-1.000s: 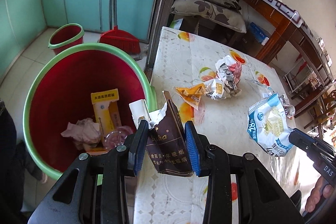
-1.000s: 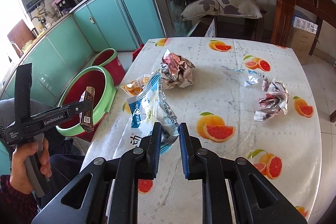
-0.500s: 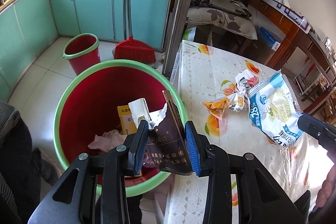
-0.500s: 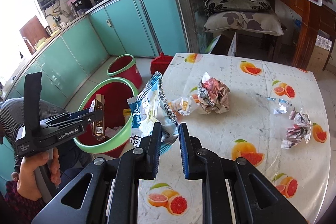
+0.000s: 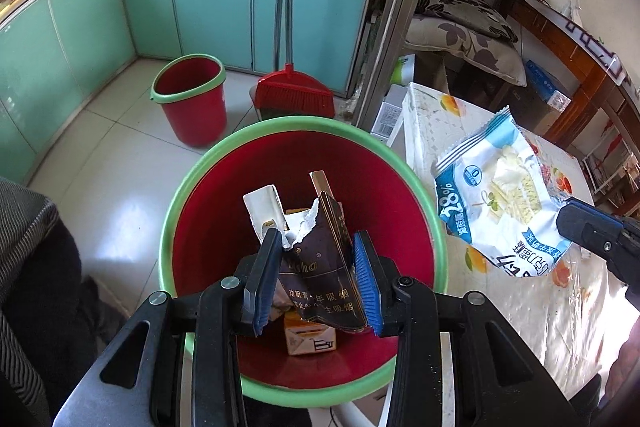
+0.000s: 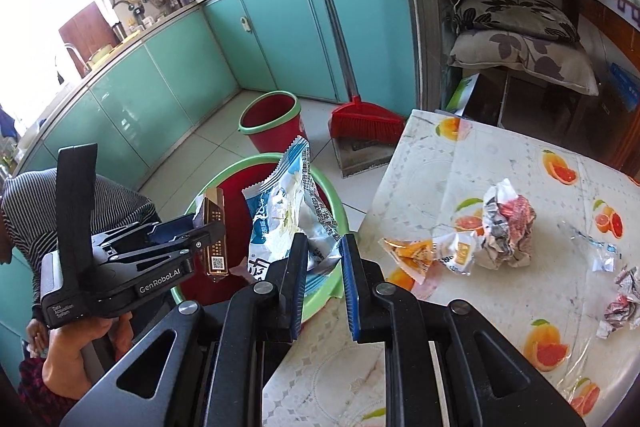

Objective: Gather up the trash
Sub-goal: 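Open both grippers to drop the box and bag into the bucket, then grasp the orange-white snack wrapper with the left gripper while right grasps a crumpled paper wad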

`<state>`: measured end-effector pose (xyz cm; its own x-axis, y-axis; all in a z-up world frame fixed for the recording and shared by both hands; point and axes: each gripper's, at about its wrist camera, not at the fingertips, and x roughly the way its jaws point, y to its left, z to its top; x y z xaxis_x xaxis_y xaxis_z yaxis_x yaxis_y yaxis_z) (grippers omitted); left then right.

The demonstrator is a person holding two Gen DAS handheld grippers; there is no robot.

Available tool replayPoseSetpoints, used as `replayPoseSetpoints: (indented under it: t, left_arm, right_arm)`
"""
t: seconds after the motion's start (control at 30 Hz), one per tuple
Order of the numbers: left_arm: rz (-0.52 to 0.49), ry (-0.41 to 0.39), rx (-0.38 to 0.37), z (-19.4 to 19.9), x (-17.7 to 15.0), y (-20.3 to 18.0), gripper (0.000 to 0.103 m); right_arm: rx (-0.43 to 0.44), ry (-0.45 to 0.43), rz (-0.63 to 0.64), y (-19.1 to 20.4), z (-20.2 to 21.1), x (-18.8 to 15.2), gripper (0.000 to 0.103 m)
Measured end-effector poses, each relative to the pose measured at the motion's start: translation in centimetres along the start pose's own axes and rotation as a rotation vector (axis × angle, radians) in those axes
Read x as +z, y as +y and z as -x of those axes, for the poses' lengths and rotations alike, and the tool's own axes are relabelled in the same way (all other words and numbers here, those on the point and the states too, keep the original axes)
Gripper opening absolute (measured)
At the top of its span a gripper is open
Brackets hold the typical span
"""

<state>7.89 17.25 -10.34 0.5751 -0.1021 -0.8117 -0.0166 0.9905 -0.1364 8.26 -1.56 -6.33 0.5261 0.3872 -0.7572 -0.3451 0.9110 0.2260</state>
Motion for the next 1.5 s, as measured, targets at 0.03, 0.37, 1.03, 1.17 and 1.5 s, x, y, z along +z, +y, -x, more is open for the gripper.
replayPoseSetpoints:
  t: [0.03,0.37,1.03,1.17,1.5]
  left_arm:
    - [0.004,0.006,0.003,-0.3,0.0,0.2,0.035]
    - [0.055,0.057,0.010,-2.7,-0.8,1.6,0.039]
    - [0.055,0.012,0.003,-0.1,-1.1,-1.9,0.080]
    - [0.028,0.016,-0.029,0.6,-1.8,-4.4,0.080]
    - [-0.118,0.029,-0.115,-0.7,-2.9,-12.0,0.081]
  right_arm:
    - [-0.001,0.007,0.008,0.2,-0.6,0.1,0.015]
    - [0.003,0.054,0.013,1.1,-4.5,0.6,0.015]
    - [-0.036,0.062,-0.095,-4.3,-1.2,-3.6,0.051]
    - [-0.048,0.028,-0.116,-5.8,1.2,-5.1,0.051]
    - [-0.221,-0.052,-0.147,-13.3,7.8,-9.3,0.051]
